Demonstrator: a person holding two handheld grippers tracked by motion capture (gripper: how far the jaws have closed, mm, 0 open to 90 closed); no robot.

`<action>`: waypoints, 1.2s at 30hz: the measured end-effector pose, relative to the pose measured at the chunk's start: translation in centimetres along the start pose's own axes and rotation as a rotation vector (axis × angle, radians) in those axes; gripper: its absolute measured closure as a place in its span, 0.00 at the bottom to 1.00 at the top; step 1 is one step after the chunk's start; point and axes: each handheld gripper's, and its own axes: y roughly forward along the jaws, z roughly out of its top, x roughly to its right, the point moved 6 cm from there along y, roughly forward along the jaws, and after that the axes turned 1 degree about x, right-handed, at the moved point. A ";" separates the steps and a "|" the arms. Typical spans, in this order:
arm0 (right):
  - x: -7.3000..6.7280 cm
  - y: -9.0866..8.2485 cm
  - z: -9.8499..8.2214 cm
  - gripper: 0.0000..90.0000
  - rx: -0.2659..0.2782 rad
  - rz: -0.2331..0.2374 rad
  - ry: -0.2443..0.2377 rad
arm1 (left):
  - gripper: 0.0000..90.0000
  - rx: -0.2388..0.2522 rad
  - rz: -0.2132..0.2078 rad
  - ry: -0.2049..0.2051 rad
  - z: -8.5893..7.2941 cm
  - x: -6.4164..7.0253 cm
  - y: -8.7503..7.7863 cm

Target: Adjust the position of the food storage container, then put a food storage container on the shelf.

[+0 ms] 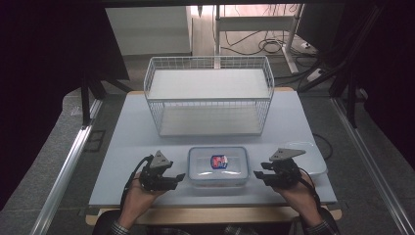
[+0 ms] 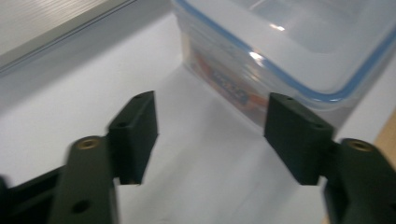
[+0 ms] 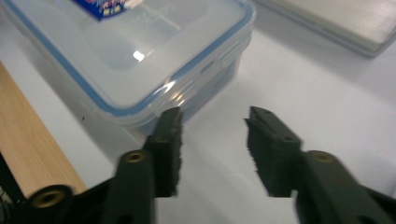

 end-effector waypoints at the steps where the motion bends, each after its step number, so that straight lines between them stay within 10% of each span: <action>1: 0.0 -0.1 0.1 0.52 0.008 0.002 0.000 | 0.32 0.001 -0.003 0.003 0.0 0.0 0.0; 18: 0.2 0.5 0.8 0.15 0.073 0.088 0.053 | 0.07 0.040 -0.054 0.030 -0.3 -0.4 0.5; 28: 0.0 1.8 1.7 0.02 0.027 0.088 0.033 | 0.04 -0.008 -0.096 -0.032 0.7 -0.7 0.9; 36: 0.3 2.4 3.0 0.09 0.000 0.134 0.084 | 0.04 -0.011 -0.174 -0.061 2.8 -1.3 1.8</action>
